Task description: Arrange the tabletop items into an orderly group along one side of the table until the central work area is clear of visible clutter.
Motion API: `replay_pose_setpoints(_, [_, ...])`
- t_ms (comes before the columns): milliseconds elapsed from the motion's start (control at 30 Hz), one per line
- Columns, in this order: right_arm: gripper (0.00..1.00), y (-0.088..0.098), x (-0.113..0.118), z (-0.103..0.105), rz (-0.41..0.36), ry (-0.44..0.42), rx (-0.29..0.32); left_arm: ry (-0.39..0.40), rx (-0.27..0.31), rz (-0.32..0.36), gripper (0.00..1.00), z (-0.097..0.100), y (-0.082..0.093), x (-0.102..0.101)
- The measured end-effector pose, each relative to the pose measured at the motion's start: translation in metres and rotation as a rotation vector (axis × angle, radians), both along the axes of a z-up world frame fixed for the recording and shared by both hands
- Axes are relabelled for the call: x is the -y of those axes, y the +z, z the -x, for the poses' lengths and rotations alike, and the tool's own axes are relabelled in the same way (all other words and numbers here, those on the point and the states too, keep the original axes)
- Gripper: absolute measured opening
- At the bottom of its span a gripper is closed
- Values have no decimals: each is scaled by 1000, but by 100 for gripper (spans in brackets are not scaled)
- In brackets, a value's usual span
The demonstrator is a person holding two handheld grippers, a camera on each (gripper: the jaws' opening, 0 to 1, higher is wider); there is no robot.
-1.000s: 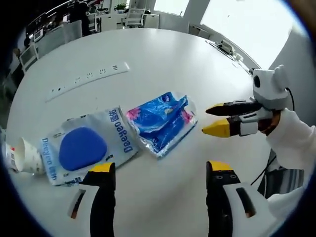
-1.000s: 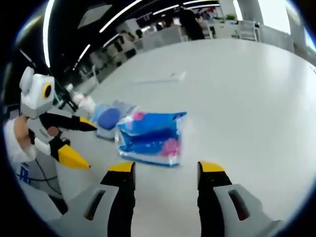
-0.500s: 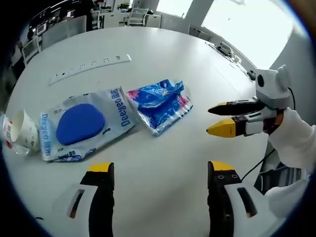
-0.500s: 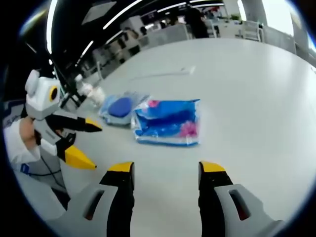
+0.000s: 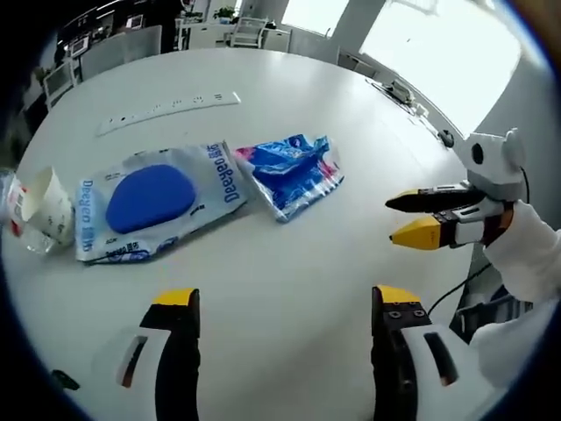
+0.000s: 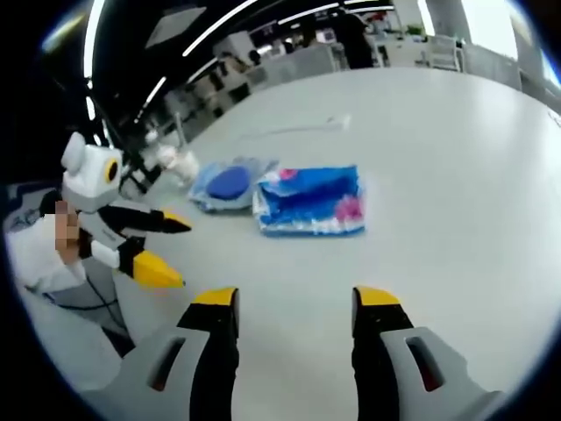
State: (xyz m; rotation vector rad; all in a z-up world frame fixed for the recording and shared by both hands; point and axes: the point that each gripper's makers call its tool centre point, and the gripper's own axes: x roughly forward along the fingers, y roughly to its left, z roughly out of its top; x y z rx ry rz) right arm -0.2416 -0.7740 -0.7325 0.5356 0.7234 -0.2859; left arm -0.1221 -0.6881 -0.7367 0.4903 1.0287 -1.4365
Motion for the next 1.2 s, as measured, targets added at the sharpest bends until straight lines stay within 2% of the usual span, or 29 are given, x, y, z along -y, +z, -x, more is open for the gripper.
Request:
replay_pose_setpoints(333, [49,1,-12,19,-27,-40,2,59,-8,15,82,-17,0,-24])
replay_pose_setpoints(433, [48,1,-15,21,-45,-79,15,71,-10,23,82,-19,-2,-34])
replay_pose_setpoints(633, [45,1,-24,20,-103,-119,46,97,-37,7,82,-20,-12,-56])
replay_pose_setpoints(733, [46,1,-25,21,-90,-112,40,120,-52,13,81,-22,-12,-64])
replay_pose_setpoints(900, [48,3,-28,19,-101,-105,59,156,-41,18,82,-31,-12,-77])
replay_pose_setpoints(1200, [48,0,-35,22,-111,-105,52,189,-45,27,82,-38,-10,-81])
